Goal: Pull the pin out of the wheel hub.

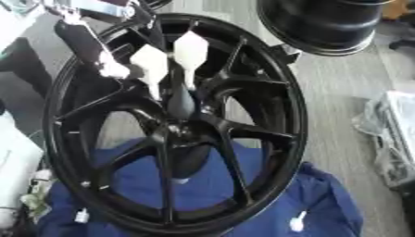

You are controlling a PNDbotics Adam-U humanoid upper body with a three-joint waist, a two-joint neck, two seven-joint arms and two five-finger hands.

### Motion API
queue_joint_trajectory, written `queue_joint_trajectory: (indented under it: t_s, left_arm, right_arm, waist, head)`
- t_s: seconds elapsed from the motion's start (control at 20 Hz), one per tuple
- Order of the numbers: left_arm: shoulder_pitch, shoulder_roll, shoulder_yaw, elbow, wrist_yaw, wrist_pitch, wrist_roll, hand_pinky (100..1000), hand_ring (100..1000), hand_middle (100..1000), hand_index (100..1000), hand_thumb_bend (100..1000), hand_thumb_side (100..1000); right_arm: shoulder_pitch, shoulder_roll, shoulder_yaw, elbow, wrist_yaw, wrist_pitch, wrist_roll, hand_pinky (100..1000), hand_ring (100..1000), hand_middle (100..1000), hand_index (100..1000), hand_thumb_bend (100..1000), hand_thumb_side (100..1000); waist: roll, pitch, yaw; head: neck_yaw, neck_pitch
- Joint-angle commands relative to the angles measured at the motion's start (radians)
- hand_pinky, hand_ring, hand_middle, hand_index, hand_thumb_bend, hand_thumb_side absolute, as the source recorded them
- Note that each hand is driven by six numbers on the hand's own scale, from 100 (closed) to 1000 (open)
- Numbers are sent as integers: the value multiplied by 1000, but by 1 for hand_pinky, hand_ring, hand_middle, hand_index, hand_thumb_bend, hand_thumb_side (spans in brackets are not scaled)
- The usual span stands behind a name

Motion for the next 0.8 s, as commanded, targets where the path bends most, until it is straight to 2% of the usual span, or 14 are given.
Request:
queue_joint_trajectory:
  t_s: [0.05, 0.8]
  left_arm:
    - [-31, 0, 16, -2, -6, -35, -32, 922, 870, 773, 876, 272, 436]
    - [-31, -20, 2, 57, -53, -72, -32, 921, 863, 762, 865, 274, 490]
  right_arm:
    - [-12, -26, -15, -1, -7, -1, 3, 816, 616, 568, 813, 100, 599]
    - [-11, -24, -17, 7, -15, 2, -4, 814, 611, 563, 808, 100, 603]
  waist:
    - [3, -17, -4]
    - [0, -6, -14]
  head:
    - [0, -15]
    - [3, -20]
